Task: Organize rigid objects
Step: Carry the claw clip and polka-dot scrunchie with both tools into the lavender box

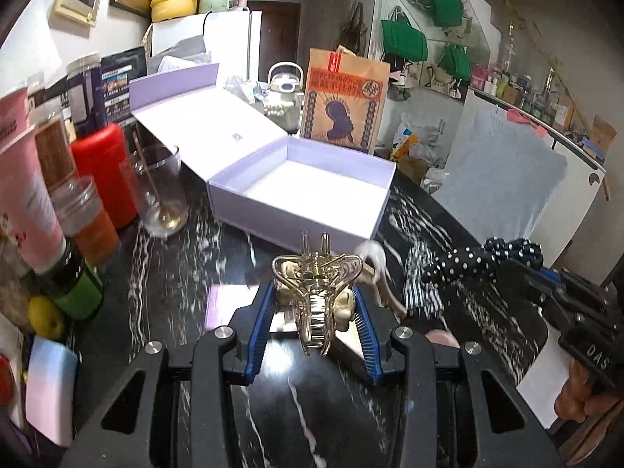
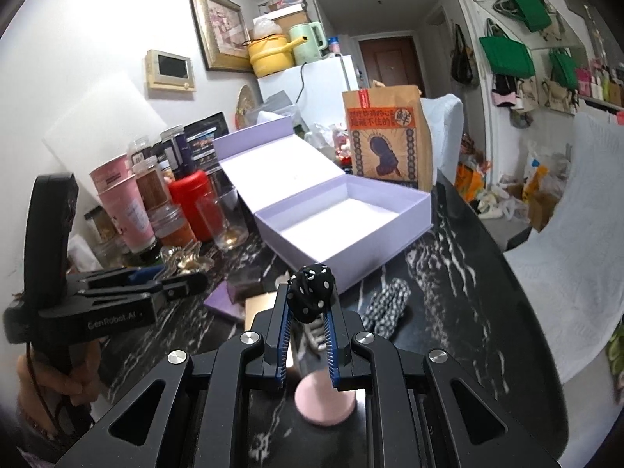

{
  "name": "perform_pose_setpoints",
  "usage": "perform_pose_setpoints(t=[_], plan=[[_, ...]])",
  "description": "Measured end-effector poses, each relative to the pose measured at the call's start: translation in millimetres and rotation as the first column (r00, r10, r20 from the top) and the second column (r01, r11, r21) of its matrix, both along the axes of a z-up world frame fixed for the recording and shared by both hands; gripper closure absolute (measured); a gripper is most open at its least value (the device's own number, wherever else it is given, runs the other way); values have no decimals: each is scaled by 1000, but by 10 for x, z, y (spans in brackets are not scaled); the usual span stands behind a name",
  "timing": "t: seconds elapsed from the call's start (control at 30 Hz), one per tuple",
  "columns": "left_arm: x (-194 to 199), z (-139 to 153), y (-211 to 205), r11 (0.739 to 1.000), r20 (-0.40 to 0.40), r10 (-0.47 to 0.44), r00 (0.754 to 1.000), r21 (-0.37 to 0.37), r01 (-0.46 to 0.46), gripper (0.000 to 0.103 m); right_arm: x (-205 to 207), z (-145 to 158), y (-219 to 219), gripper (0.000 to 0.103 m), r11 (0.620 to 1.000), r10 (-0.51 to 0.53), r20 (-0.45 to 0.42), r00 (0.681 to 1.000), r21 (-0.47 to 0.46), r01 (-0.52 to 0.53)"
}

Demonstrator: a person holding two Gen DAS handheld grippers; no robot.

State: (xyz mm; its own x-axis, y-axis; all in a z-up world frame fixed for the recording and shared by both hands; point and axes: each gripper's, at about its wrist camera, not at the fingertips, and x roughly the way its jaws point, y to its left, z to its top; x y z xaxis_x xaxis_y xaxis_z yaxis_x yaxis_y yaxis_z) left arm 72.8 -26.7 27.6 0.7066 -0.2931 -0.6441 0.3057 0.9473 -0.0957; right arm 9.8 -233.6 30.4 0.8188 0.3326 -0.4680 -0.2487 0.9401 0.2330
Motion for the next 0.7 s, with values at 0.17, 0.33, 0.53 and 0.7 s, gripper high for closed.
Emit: perform_pose_setpoints(t=[0.17,0.33,0.53,0.7], plan=[[183,101,-26,1000,0,-13,1000,-6,13,63,138,102,-19,87,1000,-5,3,1000,2,5],[340,192,-47,1000,3,-27,1000,1,27,63,251,179,-13,87,1000,-6,3,1000,-5,6],[550,313,-51,999,13,-37,999,-1,37,63,476,309,9,87,1000,8,9,1000,-16,-8],[750,376,-44,999,14,-43,999,-8,43,63,710,400,42,87,999,29,13,999,-22,-29]])
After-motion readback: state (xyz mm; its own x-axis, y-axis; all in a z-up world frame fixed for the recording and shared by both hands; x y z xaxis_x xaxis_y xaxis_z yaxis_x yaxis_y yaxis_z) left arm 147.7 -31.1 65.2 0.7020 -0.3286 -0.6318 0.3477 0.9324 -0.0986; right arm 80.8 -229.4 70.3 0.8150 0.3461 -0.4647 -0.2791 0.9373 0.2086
